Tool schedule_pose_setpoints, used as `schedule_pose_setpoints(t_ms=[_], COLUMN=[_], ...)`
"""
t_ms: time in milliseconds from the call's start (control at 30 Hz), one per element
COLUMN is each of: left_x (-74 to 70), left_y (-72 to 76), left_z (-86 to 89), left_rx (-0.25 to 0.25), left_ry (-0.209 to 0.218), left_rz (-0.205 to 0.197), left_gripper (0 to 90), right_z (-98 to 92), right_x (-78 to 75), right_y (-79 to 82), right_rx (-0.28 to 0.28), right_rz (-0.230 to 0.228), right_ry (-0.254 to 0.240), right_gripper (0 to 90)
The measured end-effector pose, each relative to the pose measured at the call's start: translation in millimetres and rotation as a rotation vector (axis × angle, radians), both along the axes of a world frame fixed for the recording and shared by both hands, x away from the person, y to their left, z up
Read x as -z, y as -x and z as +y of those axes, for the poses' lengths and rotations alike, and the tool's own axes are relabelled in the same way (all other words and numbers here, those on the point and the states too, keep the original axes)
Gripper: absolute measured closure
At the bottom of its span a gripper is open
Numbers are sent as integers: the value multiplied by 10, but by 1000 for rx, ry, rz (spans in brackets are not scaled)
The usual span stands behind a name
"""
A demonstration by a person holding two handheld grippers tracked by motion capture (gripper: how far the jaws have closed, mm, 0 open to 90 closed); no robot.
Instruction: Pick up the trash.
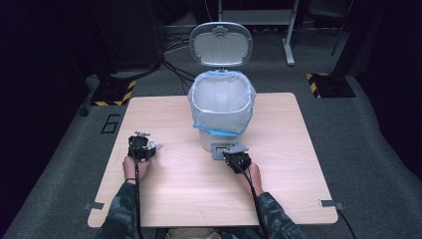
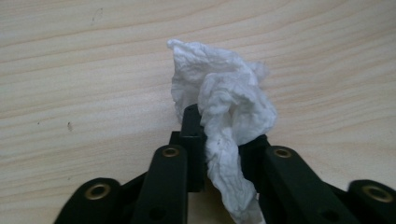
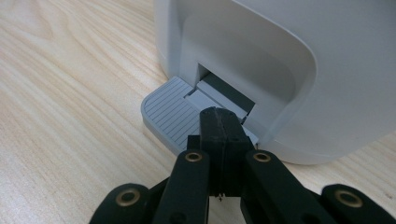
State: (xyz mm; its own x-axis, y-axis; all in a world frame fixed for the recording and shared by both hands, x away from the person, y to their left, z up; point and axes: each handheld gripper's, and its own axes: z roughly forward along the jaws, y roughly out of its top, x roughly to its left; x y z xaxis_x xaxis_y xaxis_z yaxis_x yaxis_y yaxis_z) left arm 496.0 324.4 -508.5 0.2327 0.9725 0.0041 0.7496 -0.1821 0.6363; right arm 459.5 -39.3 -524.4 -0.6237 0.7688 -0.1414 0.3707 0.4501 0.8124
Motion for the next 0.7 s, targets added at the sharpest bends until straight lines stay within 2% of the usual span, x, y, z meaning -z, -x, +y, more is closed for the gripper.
schedule_pose_setpoints(t_ms=[33,233,700], left_x=[6,8,-199], left_y=[4,27,140], left_z=[10,51,-22], left_rx=[7,16,65], left_ry=[5,42,38], left_rz=[-5,-17,-58], left_gripper=[811,838,839], right_z=[2,-30,-30], right_x=[-1,2,2], right_y=[2,-15,-15], right_rx=[5,-6,-3], right_rz=[9,6,9], right_ry=[-20,-14,-15], right_gripper=[900,900,900])
